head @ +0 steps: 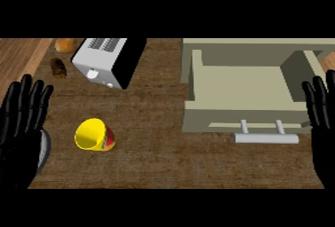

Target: Pick up the cup, place it into the drawer and close the drawer

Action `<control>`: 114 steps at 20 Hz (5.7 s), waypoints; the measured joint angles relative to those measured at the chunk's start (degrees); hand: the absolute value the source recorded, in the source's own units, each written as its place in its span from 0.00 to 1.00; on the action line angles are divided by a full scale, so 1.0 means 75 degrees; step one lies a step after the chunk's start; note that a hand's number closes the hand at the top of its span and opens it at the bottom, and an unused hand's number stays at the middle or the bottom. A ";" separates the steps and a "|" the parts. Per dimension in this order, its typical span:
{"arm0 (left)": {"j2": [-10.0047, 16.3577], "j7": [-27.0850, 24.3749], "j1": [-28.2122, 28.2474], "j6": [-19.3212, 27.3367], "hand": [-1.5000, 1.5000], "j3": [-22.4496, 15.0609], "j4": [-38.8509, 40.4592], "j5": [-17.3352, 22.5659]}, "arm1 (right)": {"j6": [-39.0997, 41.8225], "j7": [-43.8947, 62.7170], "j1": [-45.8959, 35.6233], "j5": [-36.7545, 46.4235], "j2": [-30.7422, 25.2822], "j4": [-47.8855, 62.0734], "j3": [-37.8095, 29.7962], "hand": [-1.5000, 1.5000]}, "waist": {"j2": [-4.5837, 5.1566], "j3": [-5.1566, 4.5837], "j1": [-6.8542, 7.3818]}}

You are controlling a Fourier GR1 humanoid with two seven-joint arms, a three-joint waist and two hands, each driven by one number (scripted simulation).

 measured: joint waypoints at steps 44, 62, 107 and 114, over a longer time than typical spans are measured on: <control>0.2027 -0.4807 -0.3084 -0.4663 0.00 0.1005 1.1507 -0.0248 | 0.1257 0.0644 -0.2022 -0.0676 -0.0736 0.1775 -0.0448 0.00 | -0.0143 -0.0057 -0.0249; 0.1678 -0.6624 -0.3883 -0.3675 0.00 0.0548 1.3676 -0.0993 | 0.1371 0.0882 -0.2244 -0.0842 -0.0822 0.1700 -0.0497 0.00 | -0.0076 -0.0082 -0.0387; -0.0330 -0.7239 -0.5029 -0.1023 1.00 0.1835 1.1707 0.0672 | 0.1442 0.0833 -0.2007 -0.0757 -0.1010 0.1911 -0.0808 0.00 | -0.0217 -0.0035 -0.0087; -0.0814 -0.5296 -0.6006 -0.0507 1.00 0.1207 1.0136 0.0707 | 0.1454 0.0718 -0.1982 -0.0731 -0.1063 0.1973 -0.0931 0.00 | -0.0242 -0.0030 -0.0054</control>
